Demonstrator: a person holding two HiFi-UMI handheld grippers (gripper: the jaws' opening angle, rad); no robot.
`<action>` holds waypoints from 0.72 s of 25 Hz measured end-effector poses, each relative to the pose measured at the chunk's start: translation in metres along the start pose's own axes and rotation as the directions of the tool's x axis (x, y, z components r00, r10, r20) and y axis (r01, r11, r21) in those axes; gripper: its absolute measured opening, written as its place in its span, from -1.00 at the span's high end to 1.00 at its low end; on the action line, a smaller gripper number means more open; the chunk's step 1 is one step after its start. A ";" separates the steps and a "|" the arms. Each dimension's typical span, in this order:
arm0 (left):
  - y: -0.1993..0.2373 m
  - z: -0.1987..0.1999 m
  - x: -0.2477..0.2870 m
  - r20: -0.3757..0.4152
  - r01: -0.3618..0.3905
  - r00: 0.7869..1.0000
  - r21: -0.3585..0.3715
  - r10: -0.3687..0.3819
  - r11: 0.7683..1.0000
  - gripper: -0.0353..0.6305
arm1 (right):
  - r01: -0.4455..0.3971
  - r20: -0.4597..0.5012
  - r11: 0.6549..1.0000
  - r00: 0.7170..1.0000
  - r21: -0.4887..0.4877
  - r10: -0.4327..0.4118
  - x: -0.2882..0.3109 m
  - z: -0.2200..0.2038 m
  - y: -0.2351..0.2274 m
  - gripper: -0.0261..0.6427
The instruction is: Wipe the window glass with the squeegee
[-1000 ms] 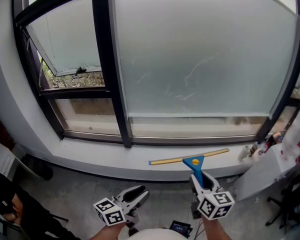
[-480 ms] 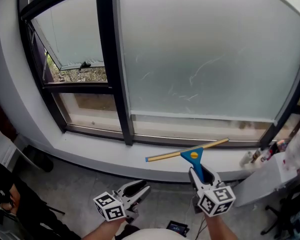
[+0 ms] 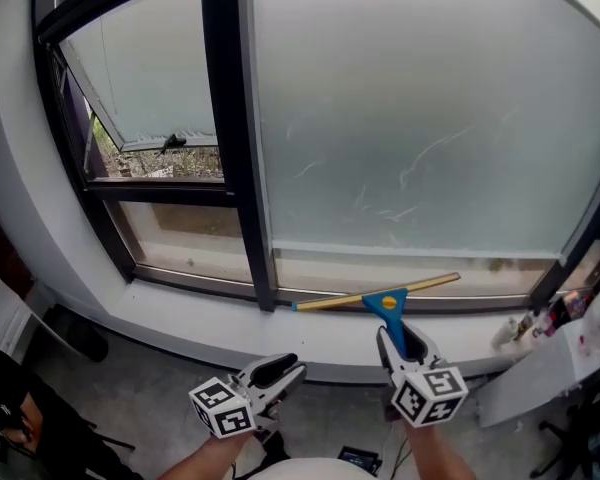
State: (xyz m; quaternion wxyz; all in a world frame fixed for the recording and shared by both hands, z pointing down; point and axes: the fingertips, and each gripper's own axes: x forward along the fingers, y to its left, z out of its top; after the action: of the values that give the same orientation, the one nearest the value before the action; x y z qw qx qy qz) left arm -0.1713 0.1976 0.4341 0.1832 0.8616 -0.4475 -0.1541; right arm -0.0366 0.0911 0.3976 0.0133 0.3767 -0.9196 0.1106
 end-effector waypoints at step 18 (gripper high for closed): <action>0.139 0.133 0.042 -0.023 0.160 0.987 0.106 -0.158 0.982 0.46 | 0.123 0.150 0.991 0.982 -0.053 -0.114 0.170 0.082 0.019 0.47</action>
State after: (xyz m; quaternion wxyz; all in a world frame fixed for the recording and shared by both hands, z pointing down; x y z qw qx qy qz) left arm -0.3045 0.0647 0.3752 0.1271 0.9043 -0.3836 -0.1377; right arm -0.1671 -0.0304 0.3325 -0.0361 0.4373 -0.8970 0.0533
